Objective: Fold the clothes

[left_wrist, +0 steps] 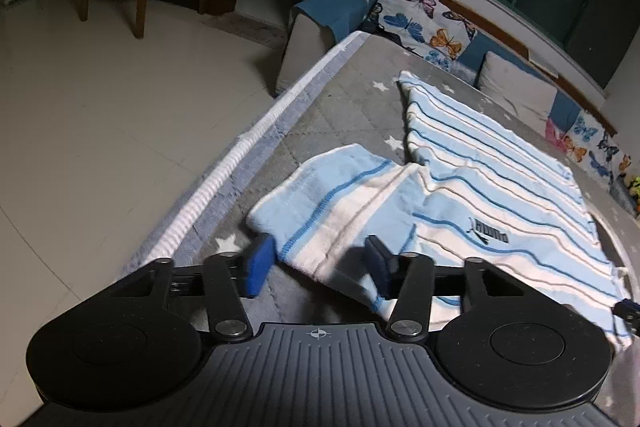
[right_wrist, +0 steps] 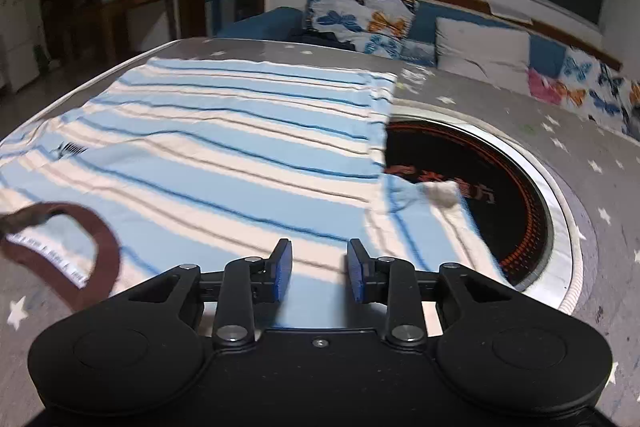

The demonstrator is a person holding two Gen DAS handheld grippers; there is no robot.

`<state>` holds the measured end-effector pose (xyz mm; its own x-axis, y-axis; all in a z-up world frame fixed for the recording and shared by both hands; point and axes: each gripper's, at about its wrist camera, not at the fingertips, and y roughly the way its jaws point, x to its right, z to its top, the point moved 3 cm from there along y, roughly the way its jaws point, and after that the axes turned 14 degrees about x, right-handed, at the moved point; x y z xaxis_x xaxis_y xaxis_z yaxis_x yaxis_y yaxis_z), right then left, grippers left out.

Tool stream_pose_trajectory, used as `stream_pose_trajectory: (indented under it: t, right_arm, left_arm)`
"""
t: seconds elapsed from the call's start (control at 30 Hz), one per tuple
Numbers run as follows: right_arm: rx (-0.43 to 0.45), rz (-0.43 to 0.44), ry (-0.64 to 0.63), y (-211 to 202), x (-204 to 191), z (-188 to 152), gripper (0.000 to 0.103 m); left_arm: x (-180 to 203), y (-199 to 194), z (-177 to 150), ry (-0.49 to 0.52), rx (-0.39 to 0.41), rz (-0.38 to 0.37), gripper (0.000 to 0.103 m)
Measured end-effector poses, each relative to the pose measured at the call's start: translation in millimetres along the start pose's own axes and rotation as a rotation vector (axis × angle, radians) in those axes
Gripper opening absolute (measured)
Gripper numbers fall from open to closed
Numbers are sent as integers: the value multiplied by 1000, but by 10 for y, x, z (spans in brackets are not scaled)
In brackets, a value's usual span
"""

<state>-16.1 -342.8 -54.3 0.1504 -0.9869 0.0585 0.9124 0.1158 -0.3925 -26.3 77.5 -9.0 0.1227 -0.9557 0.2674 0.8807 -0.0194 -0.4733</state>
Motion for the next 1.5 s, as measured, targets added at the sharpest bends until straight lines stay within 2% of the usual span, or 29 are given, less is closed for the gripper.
stream_pose_trajectory:
  t: [0.07, 0.17, 0.23, 0.57, 0.7, 0.77, 0.93, 0.97, 1.1, 1.23, 1.5]
  right_arm:
    - [8, 68, -12, -54, -192, 35, 41]
    - [-16, 131, -50, -76, -399, -10, 41]
    - [-34, 156, -84, -116, -496, -79, 41]
    - [-88, 181, -162, -277, -586, -30, 42]
    - [-66, 164, -139, -222, -613, -2, 47]
    - [-86, 159, -117, -185, -608, -48, 47]
    - [-88, 161, -110, -226, -580, -75, 47]
    - [-85, 159, -110, -230, -577, -78, 47]
    - [-82, 152, -102, -223, -575, -94, 48]
    - [-84, 144, -92, -210, -562, -97, 53]
    - [-87, 140, -78, -204, -540, -99, 53]
  left_arm:
    - [-8, 25, -2, 8, 3, 9, 28]
    - [-37, 39, 1, 7, 6, 19, 18]
    - [-87, 43, 6, 1, 7, 21, 16]
    - [-167, -21, 13, -9, 13, 50, 19]
    - [-156, -121, 14, -27, 16, 34, 19]
    - [-127, -180, 26, -28, 23, 19, 19]
    - [237, -416, 57, 47, 44, -126, 19]
    - [279, -428, 50, 55, 44, -136, 19]
    - [729, -483, -34, 121, 13, -289, 19]
    - [1077, -421, -170, 154, -53, -423, 19]
    - [1426, -280, -600, 250, -166, -515, 19]
